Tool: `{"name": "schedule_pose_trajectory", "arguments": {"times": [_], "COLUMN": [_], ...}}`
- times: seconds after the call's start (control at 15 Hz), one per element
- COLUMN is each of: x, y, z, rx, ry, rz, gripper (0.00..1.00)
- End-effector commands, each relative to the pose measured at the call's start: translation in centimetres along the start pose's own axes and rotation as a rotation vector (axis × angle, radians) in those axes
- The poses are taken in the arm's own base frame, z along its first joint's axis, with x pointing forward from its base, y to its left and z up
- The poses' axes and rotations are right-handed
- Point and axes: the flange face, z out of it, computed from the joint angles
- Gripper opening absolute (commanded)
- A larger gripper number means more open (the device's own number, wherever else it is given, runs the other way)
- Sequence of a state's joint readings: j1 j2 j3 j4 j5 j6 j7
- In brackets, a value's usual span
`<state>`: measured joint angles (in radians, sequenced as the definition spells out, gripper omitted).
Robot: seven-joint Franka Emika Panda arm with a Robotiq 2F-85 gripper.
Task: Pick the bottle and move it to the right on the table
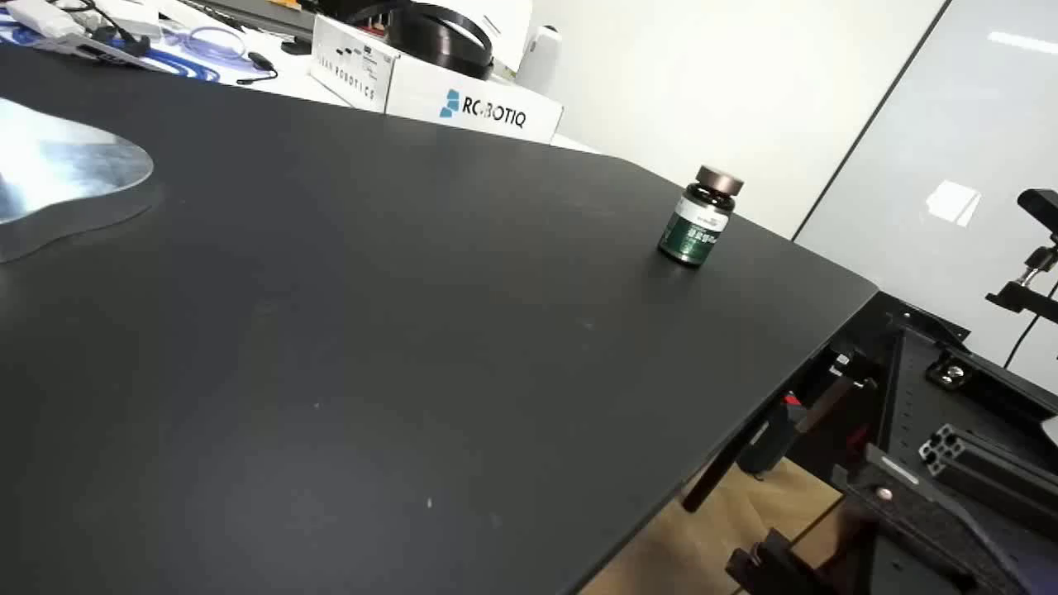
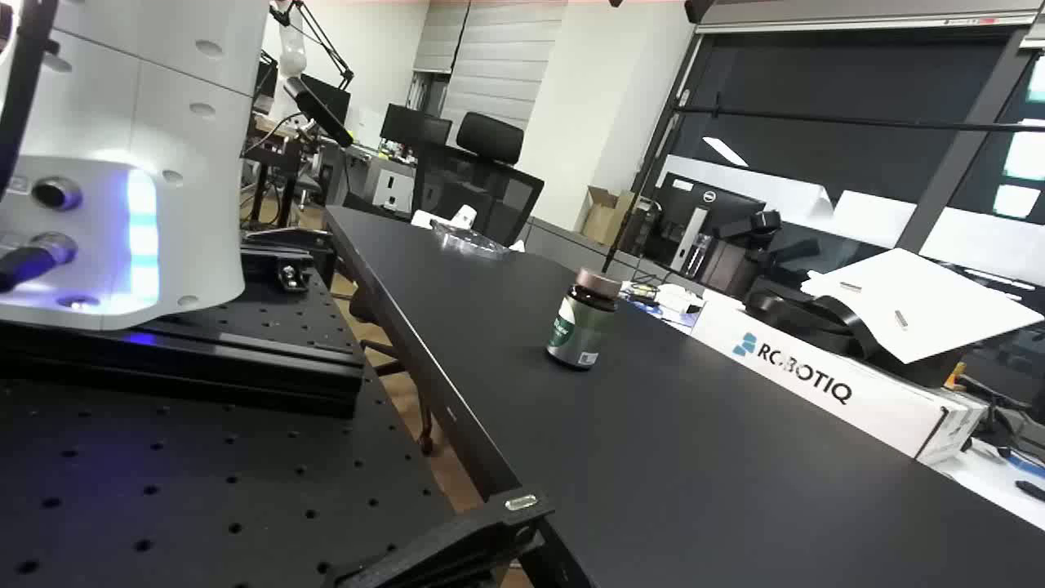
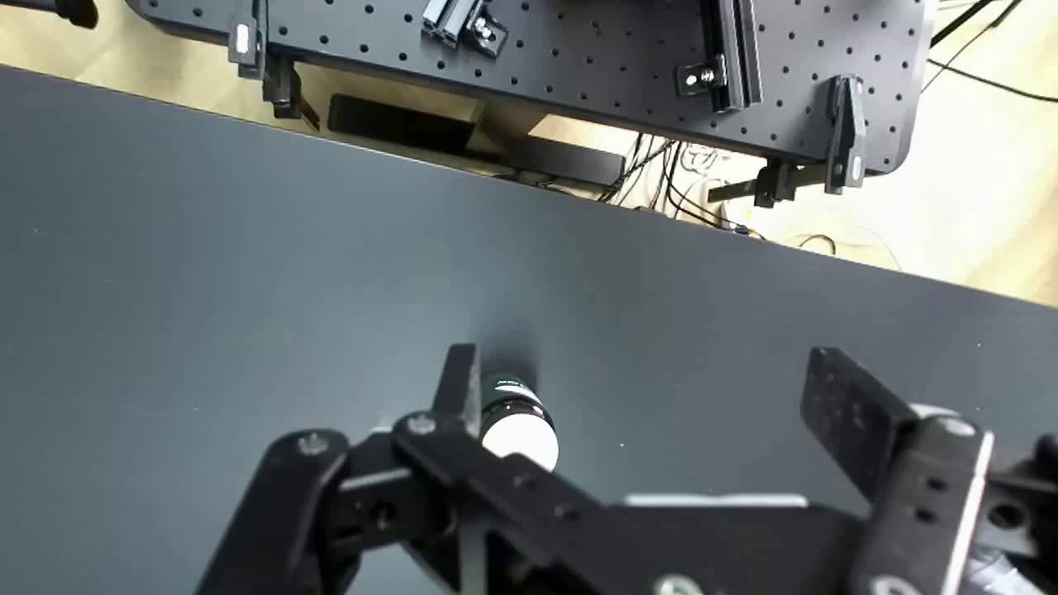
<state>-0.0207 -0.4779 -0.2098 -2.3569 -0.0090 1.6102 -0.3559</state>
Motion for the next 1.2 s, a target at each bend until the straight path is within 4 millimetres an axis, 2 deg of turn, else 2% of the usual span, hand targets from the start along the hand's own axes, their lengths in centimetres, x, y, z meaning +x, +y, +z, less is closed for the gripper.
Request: {"name": "schedule_pose_trajectory", "arguments": {"times": [0.0, 0.6, 0.93, 1.13], "x": [0.0, 0.4, 4.6, 7.7], "y": [0.0, 0.1, 0.9, 1.3], "z": [0.0, -0.1, 0.6, 2.3], "rx": [0.0, -0.019, -0.092, -0.095], "ry": [0.001, 0.02, 0.126, 0.178], "rz": [0.0, 0.011, 0.017, 0.122], "gripper": [1.0, 1.0, 1.0, 1.0]}}
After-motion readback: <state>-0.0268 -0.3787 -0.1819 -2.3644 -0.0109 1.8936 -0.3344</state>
